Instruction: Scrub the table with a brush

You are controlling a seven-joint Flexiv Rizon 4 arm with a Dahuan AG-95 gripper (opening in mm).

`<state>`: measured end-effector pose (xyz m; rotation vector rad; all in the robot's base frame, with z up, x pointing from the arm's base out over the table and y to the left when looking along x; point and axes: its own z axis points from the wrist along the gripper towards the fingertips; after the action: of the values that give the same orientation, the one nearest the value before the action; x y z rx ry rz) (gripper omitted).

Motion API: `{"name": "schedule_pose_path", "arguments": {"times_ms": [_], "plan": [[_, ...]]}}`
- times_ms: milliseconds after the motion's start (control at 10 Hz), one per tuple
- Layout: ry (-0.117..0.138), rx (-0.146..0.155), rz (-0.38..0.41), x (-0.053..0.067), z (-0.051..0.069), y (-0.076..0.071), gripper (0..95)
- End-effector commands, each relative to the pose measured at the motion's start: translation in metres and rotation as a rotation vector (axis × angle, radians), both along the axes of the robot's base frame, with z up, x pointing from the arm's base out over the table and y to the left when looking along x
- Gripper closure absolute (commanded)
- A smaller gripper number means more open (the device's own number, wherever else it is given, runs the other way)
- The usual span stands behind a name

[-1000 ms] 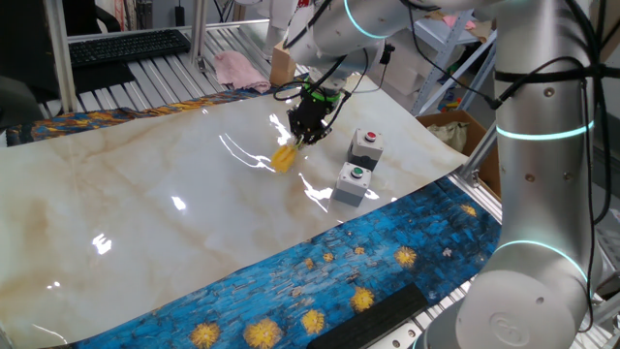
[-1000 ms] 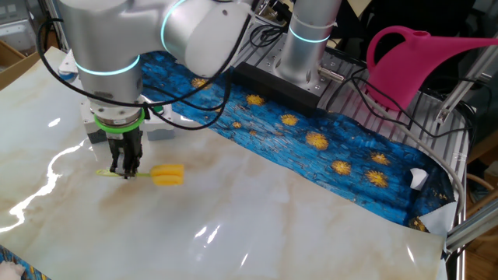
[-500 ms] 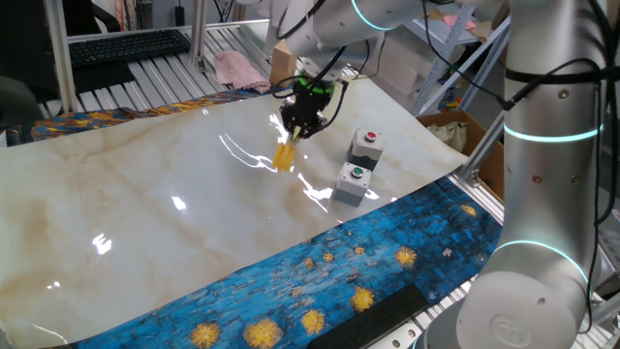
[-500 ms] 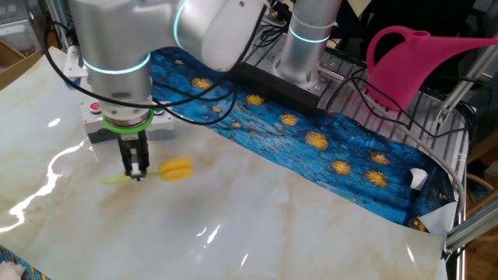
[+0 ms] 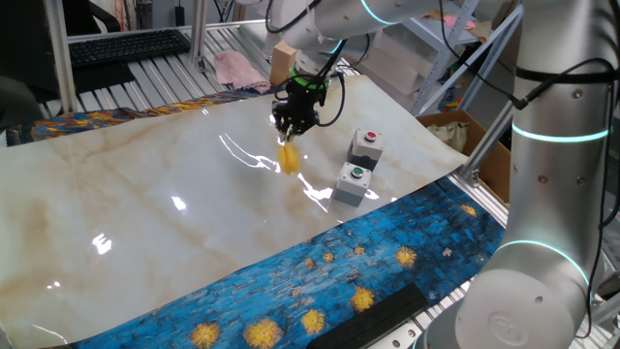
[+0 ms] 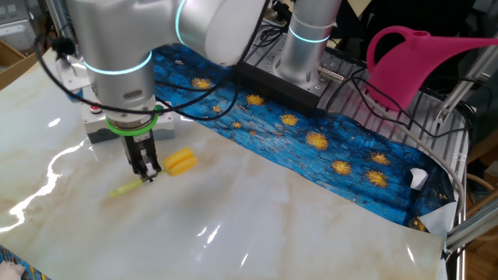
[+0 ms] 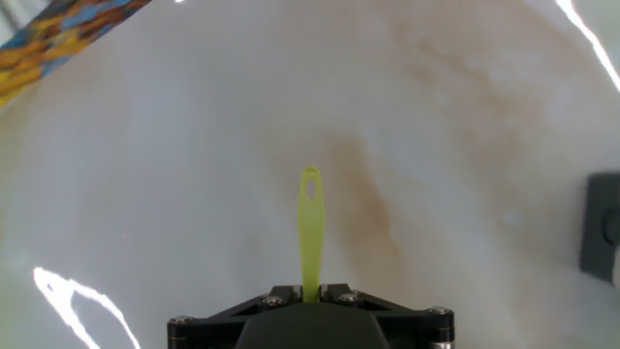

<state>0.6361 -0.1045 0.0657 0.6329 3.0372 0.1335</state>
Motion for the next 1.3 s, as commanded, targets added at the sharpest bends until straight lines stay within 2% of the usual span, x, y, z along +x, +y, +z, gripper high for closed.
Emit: {"name": "schedule_pose_path", "arguments": {"times_ms": [100,200,500,700,1000,1300], "plan": [[-0.007,-0.058,0.316,0.001,-0.001,-0.001,95.0],[-0.011,-0.080,0.351,0.001,-0.003,-0.002,95.0],[-0.011,-0.107,0.386,0.002,-0.011,-0.002,95.0],[-0.024,-0.124,0.397,0.002,-0.022,-0.003,95.0],[-0.038,-0.118,0.387,0.000,-0.038,-0.003,95.0],[-0.041,-0.117,0.380,-0.001,-0.048,-0.003,95.0]]}}
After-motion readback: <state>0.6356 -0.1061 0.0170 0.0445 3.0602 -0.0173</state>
